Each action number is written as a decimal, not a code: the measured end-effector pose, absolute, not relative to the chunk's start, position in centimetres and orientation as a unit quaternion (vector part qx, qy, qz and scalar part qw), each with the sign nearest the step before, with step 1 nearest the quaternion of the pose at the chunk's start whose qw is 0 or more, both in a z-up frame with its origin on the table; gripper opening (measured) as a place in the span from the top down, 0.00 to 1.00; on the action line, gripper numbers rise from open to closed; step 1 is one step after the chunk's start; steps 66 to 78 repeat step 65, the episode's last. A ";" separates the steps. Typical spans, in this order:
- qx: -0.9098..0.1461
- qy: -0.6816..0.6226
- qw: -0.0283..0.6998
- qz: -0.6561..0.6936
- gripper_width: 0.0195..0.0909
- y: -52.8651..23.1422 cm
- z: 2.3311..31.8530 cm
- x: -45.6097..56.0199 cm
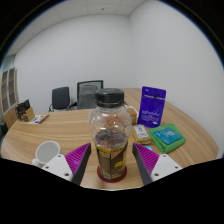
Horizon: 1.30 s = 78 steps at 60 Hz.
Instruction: Pour water
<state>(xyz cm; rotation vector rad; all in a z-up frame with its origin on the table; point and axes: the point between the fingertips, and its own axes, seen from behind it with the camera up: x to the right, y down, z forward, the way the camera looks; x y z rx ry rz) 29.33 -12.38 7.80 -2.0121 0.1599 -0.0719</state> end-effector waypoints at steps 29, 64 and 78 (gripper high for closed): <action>-0.869 0.067 0.485 -0.064 0.08 -34.3 19.2 20.6; -0.870 0.041 0.485 -0.075 0.08 -46.9 23.9 14.1; -0.870 0.041 0.485 -0.075 0.07 -46.9 24.0 14.1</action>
